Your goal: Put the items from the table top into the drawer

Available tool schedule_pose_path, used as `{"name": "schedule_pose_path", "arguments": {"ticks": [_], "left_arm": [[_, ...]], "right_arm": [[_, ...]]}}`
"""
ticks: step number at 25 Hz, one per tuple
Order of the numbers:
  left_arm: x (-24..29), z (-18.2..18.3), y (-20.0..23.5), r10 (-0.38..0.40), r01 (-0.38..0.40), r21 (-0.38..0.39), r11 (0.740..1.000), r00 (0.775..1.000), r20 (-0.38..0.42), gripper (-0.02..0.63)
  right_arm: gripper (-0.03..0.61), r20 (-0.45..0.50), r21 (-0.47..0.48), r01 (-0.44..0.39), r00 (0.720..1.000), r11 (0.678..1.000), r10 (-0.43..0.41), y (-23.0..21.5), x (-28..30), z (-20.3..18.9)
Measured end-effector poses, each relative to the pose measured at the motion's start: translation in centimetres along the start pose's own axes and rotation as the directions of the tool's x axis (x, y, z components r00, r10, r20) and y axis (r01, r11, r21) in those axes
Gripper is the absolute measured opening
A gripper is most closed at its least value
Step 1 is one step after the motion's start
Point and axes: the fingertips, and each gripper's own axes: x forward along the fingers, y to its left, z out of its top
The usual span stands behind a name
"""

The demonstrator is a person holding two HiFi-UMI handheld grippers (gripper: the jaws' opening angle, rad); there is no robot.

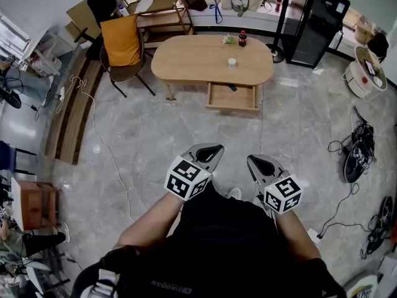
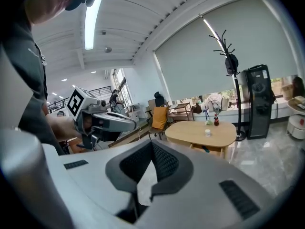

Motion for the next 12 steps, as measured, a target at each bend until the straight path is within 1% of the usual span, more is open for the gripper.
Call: {"name": "schedule_pose_path", "arguments": {"ticks": [4, 7, 9, 12], "left_arm": [[0.4, -0.7, 1.6, -0.014, 0.014, -0.010, 1.000, 0.999, -0.042, 0.005], [0.7, -1.3, 3.4, -0.023, 0.022, -0.017, 1.000, 0.996, -0.081, 0.005], [1.0, -1.0, 5.1, -0.029, 0.027, -0.021, 0.999, 0.995, -0.091, 0.005], [1.4, 0.3, 8.2, -0.038, 0.036, -0.021, 0.999, 0.996, -0.086, 0.005]], "right_arm": [[0.005, -0.053, -0.010, 0.027, 0.998, 1.000, -0.027, -0.4, 2.4, -0.3], [0.005, -0.079, -0.019, 0.013, 0.997, 1.000, -0.014, -0.4, 4.6, 0.0], [0.005, -0.094, -0.021, 0.003, 0.996, 1.000, -0.005, -0.6, 6.3, 0.4], [0.005, -0.125, -0.028, 0.005, 0.992, 1.000, -0.009, -1.1, 9.3, 1.4]]}}
